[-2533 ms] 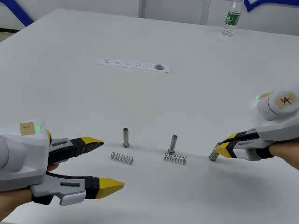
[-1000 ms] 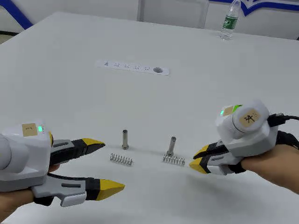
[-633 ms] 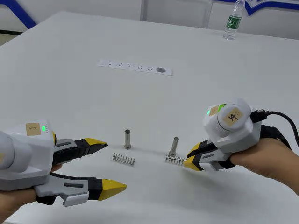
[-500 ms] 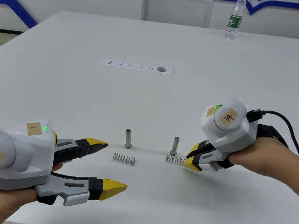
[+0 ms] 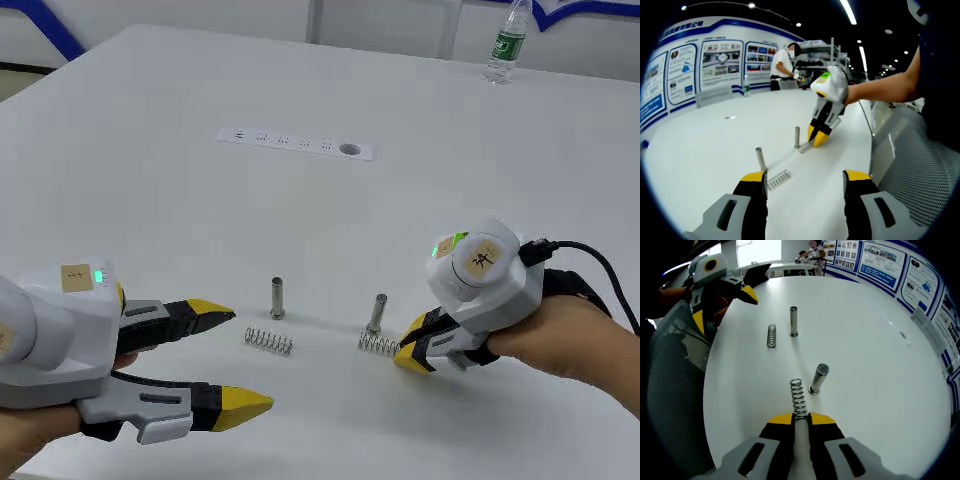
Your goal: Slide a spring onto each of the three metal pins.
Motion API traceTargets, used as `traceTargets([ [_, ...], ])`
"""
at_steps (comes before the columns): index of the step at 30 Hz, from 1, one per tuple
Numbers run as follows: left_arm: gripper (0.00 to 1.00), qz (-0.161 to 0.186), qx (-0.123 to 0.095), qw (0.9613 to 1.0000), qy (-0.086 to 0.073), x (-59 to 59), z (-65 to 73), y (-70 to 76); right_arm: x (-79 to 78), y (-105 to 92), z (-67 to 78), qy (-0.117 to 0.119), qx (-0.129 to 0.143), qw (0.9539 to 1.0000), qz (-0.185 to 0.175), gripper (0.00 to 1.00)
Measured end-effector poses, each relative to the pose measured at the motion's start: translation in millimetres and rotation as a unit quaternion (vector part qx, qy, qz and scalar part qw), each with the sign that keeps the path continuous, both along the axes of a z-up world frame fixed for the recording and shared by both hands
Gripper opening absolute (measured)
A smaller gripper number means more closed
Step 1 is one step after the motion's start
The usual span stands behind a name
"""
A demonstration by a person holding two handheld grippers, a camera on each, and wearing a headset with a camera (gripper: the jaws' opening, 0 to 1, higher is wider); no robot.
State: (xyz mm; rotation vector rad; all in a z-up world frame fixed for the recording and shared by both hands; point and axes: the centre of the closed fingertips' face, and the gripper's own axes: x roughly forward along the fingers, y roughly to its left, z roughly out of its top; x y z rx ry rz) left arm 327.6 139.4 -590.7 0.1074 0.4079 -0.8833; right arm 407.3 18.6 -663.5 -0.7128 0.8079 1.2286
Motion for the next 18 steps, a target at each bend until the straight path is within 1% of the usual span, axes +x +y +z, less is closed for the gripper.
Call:
traceTargets([
  [3, 0.61, -0.010, 0.003, 0.9999, 0.002, -3.0, -0.8, -3.0, -5.2, 1.1, 5.9, 0.005, 0.005, 1.0000, -0.001, 0.12],
  [5, 0.59, -0.020, 0.007, 0.9998, 0.004, -5.3, -2.1, -5.7, -9.3, 1.5, 9.6, -0.001, 0.002, 1.0000, 0.006, 0.12],
  [9, 0.55, -0.046, 0.016, 0.9988, 0.007, -8.9, -3.8, -14.5, -16.3, 2.4, 19.4, -0.004, 0.000, 0.9999, 0.016, 0.12],
  [12, 0.54, -0.060, 0.021, 0.9979, 0.006, -7.9, -3.2, -20.6, -20.5, 4.7, 29.2, -0.009, 0.004, 0.9997, 0.023, 0.11],
  [16, 0.53, -0.077, 0.026, 0.9967, 0.005, -4.7, -3.7, -28.4, -26.7, 8.0, 37.9, -0.012, 0.003, 0.9994, 0.032, 0.11],
  [18, 0.52, -0.088, 0.030, 0.9957, 0.004, -4.0, -4.1, -33.2, -31.9, 10.7, 43.2, -0.009, 0.004, 0.9992, 0.038, 0.11],
])
